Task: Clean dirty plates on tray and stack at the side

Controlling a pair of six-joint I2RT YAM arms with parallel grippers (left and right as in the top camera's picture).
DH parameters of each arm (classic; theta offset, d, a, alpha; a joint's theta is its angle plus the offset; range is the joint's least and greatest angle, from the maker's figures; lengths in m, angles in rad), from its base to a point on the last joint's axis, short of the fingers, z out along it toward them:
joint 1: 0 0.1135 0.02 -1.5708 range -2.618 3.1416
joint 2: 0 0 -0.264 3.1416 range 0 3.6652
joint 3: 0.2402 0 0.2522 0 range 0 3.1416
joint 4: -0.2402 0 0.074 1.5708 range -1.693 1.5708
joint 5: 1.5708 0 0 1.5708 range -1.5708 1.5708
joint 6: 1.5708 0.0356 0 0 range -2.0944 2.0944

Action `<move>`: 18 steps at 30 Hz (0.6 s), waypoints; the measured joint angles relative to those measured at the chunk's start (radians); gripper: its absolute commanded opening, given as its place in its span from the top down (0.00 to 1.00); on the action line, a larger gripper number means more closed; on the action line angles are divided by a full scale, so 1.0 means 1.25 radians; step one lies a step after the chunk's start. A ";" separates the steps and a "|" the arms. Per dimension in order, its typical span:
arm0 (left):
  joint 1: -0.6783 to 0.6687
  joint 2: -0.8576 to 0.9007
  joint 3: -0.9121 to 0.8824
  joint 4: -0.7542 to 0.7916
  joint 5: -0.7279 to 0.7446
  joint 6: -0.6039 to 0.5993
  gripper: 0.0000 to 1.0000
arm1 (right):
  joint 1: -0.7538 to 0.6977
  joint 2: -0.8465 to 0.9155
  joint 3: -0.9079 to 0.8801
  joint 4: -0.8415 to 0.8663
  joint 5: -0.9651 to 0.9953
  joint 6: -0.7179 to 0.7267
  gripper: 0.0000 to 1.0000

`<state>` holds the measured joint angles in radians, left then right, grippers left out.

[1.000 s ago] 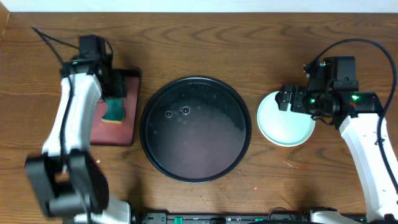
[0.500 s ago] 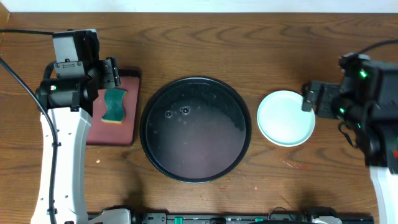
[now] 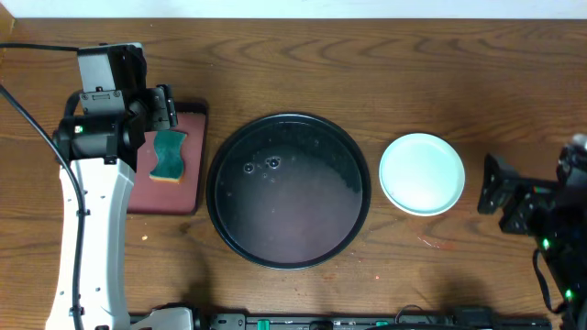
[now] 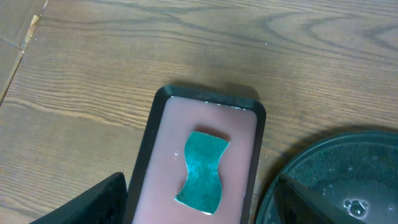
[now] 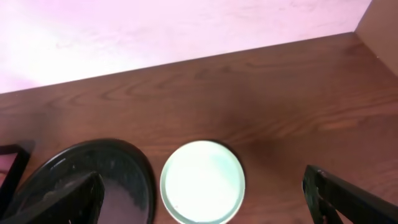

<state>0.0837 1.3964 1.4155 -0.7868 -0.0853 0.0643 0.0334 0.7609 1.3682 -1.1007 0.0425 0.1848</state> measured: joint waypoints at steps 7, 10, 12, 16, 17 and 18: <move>0.000 0.000 0.000 0.000 0.000 0.000 0.24 | 0.000 -0.007 0.001 -0.053 0.027 0.000 0.01; 0.000 0.000 0.000 0.000 0.000 0.000 0.24 | 0.000 -0.007 -0.001 -0.029 0.049 0.000 0.01; 0.000 0.000 0.000 0.000 0.000 0.000 0.24 | -0.001 -0.009 -0.007 0.011 0.057 0.000 0.01; 0.000 0.000 0.000 0.000 0.000 0.000 0.24 | -0.021 -0.043 -0.080 0.148 0.068 -0.003 0.01; 0.000 0.000 0.000 0.000 0.000 0.000 0.24 | -0.029 -0.059 -0.108 0.183 0.067 -0.006 0.01; 0.000 0.000 0.000 0.000 0.000 0.000 0.24 | -0.034 -0.076 -0.139 0.211 0.065 -0.011 0.01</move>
<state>0.0837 1.3964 1.4155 -0.7868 -0.0856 0.0643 -0.0097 0.6659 1.1946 -0.8368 0.1242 0.1711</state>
